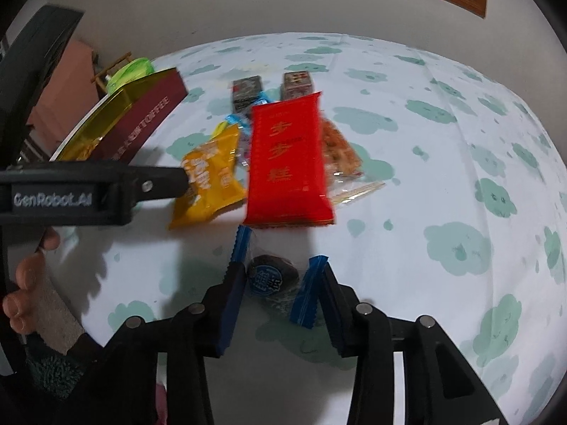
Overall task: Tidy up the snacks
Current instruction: 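Grasp the yellow snack bag with the left gripper while the right gripper grasps a small dark candy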
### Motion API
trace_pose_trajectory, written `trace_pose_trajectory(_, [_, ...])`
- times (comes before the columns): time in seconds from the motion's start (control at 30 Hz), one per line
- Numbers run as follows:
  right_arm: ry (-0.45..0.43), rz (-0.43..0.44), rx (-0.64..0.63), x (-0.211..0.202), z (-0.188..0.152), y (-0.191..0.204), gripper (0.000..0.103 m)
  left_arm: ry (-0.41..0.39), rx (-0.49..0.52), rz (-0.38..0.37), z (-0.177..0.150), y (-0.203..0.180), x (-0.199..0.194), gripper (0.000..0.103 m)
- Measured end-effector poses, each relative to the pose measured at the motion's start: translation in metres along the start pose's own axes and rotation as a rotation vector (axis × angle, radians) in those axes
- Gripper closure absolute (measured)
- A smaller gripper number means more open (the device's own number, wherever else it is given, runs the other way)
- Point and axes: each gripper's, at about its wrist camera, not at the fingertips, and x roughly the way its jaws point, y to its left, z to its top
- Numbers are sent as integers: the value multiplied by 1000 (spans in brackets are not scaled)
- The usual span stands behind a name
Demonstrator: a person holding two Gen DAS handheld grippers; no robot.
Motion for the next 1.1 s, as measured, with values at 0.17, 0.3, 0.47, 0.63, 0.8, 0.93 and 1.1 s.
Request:
trace_pose_trajectory(0.17, [-24,-60,53,-5,0,-25,67,10,15,-17,1,-10,4,10])
trace_pose_trajectory(0.3, [-36,-106,104,-8,1,-47,68,15,16,-20,6,-17,10,10])
trace_pose_trajectory(0.47, [-42,-95,164,-9,-1,-65,68,13,-14,-6,18,-20,17,15])
trace_pose_trajectory(0.63, [-43,-78,176,-7,-1,-67,68,23,-29,-18,27,-20,25,30])
trace_pose_trajectory(0.8, [-45,-67,180,-7,-1,-68,68,40,-15,-46,24,-23,28,37])
trace_pose_trajectory(0.93, [-44,-65,181,-7,-2,-68,68,63,7,-73,18,-23,30,43])
trace_pose_trajectory(1.1, [-45,-64,185,-7,-2,-66,68,70,29,-71,16,-21,30,51])
